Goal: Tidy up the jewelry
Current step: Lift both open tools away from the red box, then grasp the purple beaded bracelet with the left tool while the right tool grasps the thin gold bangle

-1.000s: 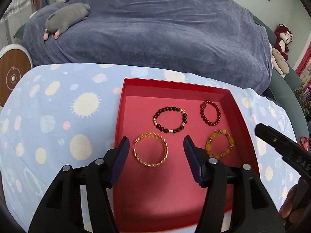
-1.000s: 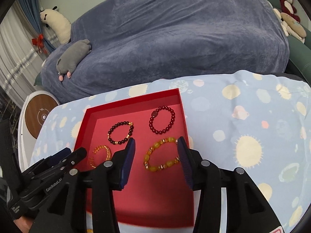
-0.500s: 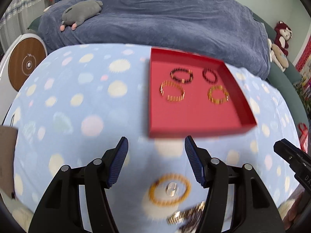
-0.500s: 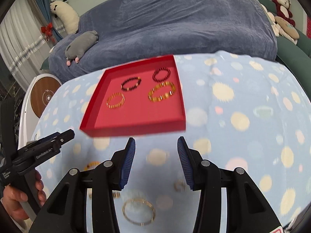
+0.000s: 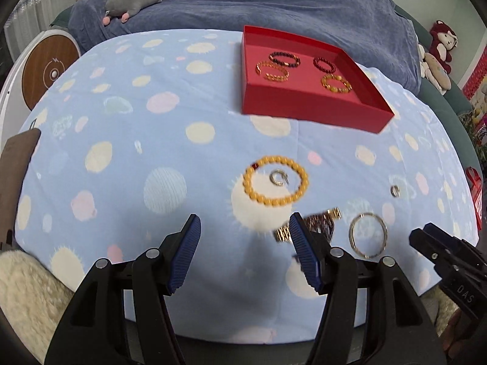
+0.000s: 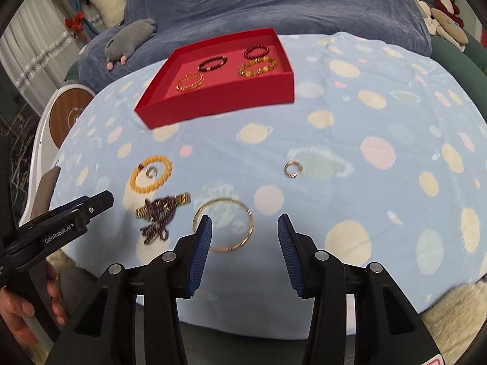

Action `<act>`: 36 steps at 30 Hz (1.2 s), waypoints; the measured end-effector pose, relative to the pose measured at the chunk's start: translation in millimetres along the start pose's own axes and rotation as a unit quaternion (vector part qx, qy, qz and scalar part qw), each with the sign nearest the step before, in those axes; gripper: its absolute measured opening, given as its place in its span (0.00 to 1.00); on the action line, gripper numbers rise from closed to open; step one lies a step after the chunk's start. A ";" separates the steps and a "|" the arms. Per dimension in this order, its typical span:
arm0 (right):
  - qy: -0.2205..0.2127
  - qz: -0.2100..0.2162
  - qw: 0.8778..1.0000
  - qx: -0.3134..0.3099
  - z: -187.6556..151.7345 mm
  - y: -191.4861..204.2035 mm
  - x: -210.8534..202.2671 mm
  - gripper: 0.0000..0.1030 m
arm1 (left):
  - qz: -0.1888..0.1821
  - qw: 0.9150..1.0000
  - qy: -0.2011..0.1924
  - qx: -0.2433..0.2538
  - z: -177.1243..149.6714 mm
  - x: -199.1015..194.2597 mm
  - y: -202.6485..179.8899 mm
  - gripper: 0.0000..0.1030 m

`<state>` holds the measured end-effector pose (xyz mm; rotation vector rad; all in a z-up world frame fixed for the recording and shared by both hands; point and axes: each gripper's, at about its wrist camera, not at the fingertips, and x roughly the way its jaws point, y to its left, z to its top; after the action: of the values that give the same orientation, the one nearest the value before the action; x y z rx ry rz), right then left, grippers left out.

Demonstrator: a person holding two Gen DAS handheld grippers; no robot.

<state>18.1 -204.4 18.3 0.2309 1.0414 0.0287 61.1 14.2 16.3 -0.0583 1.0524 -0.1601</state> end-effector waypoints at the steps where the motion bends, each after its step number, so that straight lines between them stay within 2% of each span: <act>1: 0.003 0.001 1.000 -0.001 -4.2 2.3 1.6 0.43 | -0.002 1.000 -0.001 0.002 -4.8 -1.0 -1.5 0.56; 8: 0.013 -0.002 1.000 -0.009 -18.4 7.6 6.4 0.43 | -0.027 0.999 0.010 0.025 -22.5 1.9 -23.1 0.56; 15: 0.017 -0.003 1.000 0.007 -20.8 -1.0 7.9 0.43 | -0.044 0.998 0.022 0.030 -25.2 17.8 -36.3 0.55; 24: 0.020 -0.001 1.000 0.009 -21.9 -1.7 10.9 0.43 | -0.058 0.997 0.031 0.035 -30.7 26.1 -39.3 0.34; 26: 0.021 0.000 1.000 0.008 -22.1 -1.1 11.5 0.43 | -0.066 0.997 0.035 0.037 -31.5 26.6 -40.4 0.20; 30: 0.023 0.004 1.000 0.008 -22.2 -1.0 13.5 0.43 | -0.071 0.996 0.035 0.038 -32.9 25.3 -40.1 0.15; 32: 0.024 0.005 1.000 0.009 -21.7 -1.0 15.3 0.43 | -0.076 0.996 0.032 0.036 -32.8 22.0 -38.6 0.03; 36: 0.028 0.013 0.999 0.018 -20.3 -1.9 19.9 0.43 | -0.076 0.997 0.020 0.028 -29.7 11.4 -32.6 0.03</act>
<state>10.6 -200.1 -8.8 0.2779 1.0953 0.0403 37.4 -18.9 -4.2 -0.0855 1.0832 -0.3291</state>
